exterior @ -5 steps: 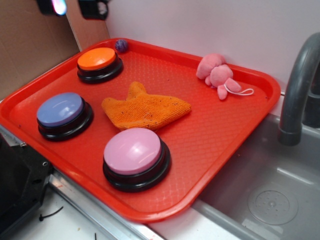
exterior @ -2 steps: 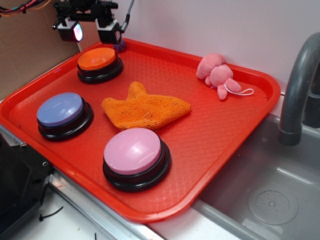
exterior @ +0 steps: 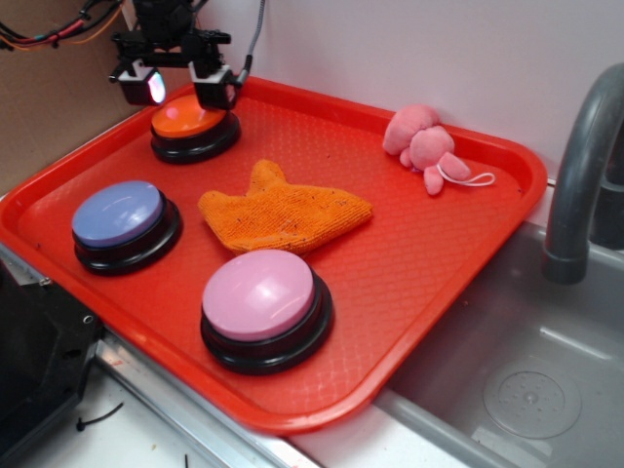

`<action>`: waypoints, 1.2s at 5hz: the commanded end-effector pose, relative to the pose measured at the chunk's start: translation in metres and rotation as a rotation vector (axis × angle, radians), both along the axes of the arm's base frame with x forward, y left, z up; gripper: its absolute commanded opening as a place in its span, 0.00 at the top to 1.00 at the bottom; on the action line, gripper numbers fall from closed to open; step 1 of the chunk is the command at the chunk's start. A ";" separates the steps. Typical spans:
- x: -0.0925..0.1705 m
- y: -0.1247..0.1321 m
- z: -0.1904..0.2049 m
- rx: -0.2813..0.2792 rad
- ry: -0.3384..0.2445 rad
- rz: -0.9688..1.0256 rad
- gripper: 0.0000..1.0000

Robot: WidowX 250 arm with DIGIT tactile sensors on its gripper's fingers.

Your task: Push the orange button.

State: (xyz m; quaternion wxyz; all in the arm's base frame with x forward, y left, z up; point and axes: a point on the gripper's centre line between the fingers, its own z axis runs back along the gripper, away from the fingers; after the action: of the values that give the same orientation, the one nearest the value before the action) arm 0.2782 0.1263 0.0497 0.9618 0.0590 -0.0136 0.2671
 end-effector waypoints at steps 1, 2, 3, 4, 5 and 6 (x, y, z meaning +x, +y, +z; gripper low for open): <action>-0.006 0.009 0.003 0.014 0.025 0.018 0.00; -0.009 0.005 0.023 0.014 -0.002 0.003 0.00; -0.012 0.005 0.046 0.011 -0.016 0.004 0.00; -0.018 0.008 0.072 -0.011 -0.052 0.020 0.00; -0.029 0.004 0.091 -0.009 -0.068 0.018 0.00; -0.033 -0.001 0.098 -0.004 -0.080 0.007 0.00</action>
State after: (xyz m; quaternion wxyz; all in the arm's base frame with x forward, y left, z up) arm 0.2475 0.1165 0.1293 0.9619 0.0423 -0.0216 0.2691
